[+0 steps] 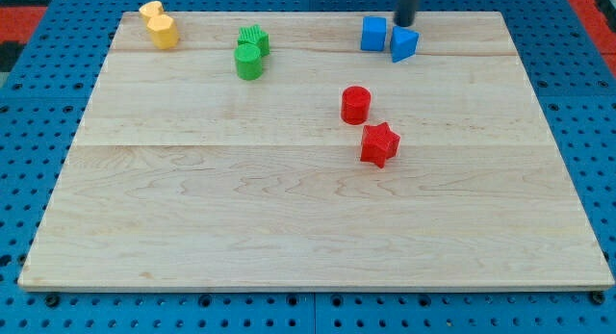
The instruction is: Move the blue cube towards the top center
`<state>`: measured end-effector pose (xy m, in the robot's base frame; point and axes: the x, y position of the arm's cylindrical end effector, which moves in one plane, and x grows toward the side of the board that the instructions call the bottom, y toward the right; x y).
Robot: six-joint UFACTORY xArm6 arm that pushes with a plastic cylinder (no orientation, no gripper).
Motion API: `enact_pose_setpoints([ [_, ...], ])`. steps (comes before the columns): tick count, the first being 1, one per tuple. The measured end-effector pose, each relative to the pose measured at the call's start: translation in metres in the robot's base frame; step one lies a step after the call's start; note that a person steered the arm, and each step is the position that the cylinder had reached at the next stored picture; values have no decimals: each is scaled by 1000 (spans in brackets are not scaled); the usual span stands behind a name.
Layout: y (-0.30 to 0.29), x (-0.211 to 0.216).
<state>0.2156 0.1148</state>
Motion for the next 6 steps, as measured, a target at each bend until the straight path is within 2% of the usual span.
enact_pose_setpoints([
  [1,12,24],
  [2,-29,46],
  [3,-76,48],
  [4,-74,33],
  [5,-72,2],
  [6,-106,-17],
])
